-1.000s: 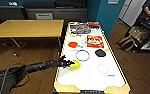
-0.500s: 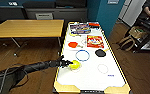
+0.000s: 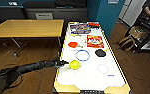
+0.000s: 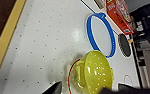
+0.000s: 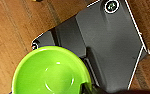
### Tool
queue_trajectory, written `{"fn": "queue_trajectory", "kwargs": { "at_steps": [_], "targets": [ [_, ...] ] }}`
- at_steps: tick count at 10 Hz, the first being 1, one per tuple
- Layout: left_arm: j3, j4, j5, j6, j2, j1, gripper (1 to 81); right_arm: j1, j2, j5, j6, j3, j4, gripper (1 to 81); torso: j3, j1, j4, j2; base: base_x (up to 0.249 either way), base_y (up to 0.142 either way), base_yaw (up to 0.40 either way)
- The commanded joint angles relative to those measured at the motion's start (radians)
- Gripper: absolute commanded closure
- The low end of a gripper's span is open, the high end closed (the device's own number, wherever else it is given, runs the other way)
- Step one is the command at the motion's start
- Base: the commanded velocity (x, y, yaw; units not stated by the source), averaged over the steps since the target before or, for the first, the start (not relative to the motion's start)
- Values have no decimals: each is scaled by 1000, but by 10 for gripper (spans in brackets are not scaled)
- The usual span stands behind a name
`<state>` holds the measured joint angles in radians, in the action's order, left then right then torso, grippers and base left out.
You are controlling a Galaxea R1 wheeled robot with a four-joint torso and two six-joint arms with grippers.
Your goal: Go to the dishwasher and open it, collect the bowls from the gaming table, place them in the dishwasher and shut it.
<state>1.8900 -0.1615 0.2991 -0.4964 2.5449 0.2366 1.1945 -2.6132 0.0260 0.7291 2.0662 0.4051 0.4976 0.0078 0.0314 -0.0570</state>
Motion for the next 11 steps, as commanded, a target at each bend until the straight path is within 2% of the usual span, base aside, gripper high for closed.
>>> {"fn": "queue_trajectory", "kwargs": {
  "at_steps": [1, 7, 11],
  "targets": [
    [-72, -3, 23, 10, -76, -145, 10, -34, 25, 51, -4, -26, 12, 811, 0, 0, 0, 0, 0, 0, 0],
    [-43, -3, 12, 15, -69, -36, 10, -34, 19, 51, -4, -26, 20, 811, 0, 0, 0, 0, 0, 0, 0],
    [-31, 8, 8, -1, -37, -39, 10, -35, 14, 51, -4, -25, 24, 811, 0, 0, 0, 0, 0, 0, 0]
  ]
}}
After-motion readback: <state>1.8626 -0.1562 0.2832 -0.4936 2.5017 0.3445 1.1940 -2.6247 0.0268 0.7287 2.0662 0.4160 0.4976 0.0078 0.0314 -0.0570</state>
